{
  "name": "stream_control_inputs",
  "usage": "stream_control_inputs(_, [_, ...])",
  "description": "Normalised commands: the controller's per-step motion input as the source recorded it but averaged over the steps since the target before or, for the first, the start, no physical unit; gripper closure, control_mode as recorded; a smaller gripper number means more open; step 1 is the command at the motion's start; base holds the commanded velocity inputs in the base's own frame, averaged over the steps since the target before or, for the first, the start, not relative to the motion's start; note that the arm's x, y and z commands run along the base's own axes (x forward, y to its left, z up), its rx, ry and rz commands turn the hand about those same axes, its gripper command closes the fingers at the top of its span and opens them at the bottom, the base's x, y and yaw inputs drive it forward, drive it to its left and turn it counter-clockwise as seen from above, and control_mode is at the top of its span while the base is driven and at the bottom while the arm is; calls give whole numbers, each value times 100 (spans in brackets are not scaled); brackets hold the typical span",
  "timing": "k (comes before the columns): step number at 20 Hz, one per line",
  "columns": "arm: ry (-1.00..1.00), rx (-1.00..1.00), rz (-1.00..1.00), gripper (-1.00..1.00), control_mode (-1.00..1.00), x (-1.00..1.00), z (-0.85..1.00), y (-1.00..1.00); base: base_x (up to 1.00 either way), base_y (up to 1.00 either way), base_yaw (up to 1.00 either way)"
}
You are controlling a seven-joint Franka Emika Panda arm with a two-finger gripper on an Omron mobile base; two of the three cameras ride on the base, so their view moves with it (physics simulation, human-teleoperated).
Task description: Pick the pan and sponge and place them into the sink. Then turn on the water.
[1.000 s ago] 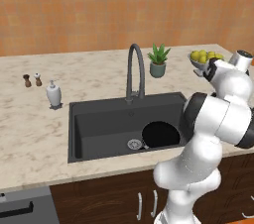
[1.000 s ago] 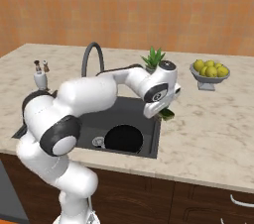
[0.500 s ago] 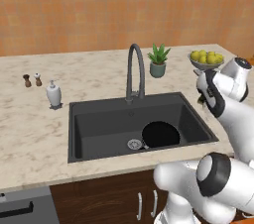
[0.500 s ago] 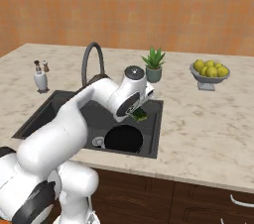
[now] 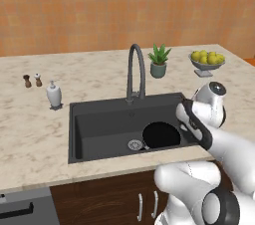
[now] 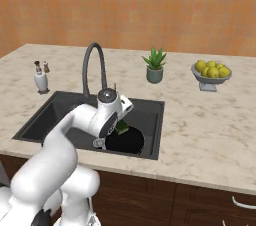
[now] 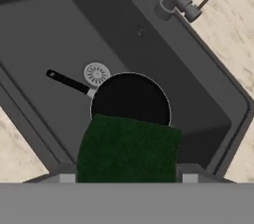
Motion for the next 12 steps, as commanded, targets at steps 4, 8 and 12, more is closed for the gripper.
stream_control_inputs(4, [2,0,0,100,-100,50,-65,0,0,0,0])
stream_control_inputs(8, [2,0,4,100,-100,86,-46,0,0,0,0])
stream_control_inputs(12, [4,0,3,100,-100,92,-36,0,0,0,0])
